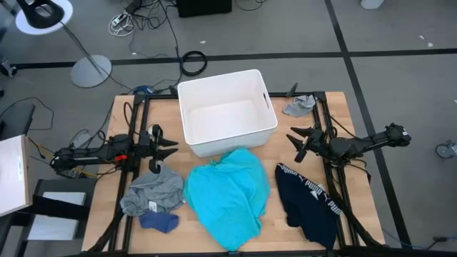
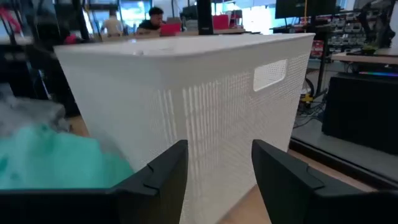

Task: Sort clothes
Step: Put the gray sock into the white laundry bin

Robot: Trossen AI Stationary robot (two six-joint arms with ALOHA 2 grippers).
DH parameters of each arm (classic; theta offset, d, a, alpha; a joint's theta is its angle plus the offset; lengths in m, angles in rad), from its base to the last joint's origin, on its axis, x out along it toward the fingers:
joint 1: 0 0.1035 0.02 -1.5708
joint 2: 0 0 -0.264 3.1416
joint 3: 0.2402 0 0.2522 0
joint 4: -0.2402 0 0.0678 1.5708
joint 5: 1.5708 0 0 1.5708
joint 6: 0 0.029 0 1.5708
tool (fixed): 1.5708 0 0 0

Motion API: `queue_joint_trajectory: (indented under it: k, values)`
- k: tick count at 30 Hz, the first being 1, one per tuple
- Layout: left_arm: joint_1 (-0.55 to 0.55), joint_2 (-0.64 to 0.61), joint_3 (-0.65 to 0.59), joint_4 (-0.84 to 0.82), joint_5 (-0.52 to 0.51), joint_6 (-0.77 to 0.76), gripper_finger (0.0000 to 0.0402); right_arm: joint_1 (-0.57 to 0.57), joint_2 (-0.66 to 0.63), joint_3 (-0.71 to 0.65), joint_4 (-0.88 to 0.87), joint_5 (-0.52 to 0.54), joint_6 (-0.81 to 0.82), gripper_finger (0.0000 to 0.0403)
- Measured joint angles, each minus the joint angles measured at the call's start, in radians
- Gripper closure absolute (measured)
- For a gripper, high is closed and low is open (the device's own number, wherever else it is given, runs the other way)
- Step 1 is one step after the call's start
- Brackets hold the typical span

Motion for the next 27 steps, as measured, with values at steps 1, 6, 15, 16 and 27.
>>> queue_joint_trajectory:
  k: [1, 6, 15, 16, 27]
  values:
    - [0.0, 0.0, 0.0, 0.0, 0.0, 0.0, 0.0284, 0.0, 0.0, 0.0, 0.017, 0.0, 0.022, 0.0222]
    - [0.0, 0.0, 0.0, 0.0, 0.0, 0.0, 0.0285, 0.0, 0.0, 0.0, 0.106, -0.013, 0.207, 0.0222]
    - [0.0, 0.0, 0.0, 0.0, 0.0, 0.0, 0.0285, -0.041, 0.001, 0.027, 0.329, 0.076, 0.06, 0.0222]
    - [0.0, 0.0, 0.0, 0.0, 0.0, 0.0, 0.0285, -0.052, 0.001, 0.043, 0.377, 0.097, 0.01, 0.0222]
    - [0.0, 0.0, 0.0, 0.0, 0.0, 0.0, 0.0284, -0.119, 0.054, 0.339, 0.221, 0.15, -0.428, 0.0222]
